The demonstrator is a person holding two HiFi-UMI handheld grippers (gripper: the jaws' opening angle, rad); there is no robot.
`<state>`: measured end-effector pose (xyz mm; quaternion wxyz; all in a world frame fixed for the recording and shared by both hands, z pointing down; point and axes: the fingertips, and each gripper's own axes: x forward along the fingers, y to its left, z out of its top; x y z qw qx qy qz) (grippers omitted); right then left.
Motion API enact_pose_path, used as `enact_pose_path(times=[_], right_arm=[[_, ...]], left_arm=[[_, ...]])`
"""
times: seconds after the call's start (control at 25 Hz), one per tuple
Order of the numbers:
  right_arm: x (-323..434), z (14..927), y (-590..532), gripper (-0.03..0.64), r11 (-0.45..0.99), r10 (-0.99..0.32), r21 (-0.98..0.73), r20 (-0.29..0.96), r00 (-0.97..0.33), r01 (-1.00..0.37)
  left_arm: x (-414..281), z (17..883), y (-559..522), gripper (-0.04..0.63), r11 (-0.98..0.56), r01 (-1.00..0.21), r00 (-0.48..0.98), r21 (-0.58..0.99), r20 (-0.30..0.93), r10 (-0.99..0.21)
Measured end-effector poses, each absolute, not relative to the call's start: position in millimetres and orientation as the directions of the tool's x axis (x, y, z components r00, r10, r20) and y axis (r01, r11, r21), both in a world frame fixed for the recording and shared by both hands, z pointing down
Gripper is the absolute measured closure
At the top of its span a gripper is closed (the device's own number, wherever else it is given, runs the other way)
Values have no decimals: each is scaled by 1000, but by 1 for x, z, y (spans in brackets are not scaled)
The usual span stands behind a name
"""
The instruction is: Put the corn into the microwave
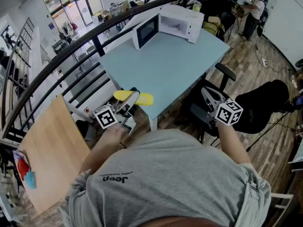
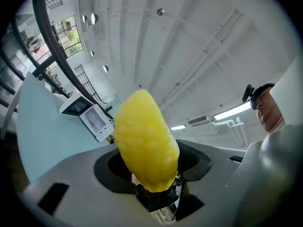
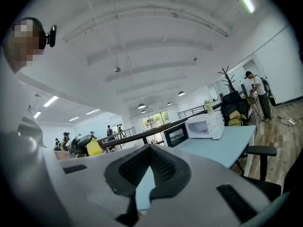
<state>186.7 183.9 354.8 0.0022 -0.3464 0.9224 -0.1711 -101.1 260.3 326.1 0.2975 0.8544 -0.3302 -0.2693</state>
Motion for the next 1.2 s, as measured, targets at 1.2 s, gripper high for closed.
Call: enact_pose_path(times=[1.2], right_arm=[[280,362,157,598,742,-581,-381,46,-813,-552]], left_arm=[[20,316,231,358,-591,-424,653,686,-220,-725]])
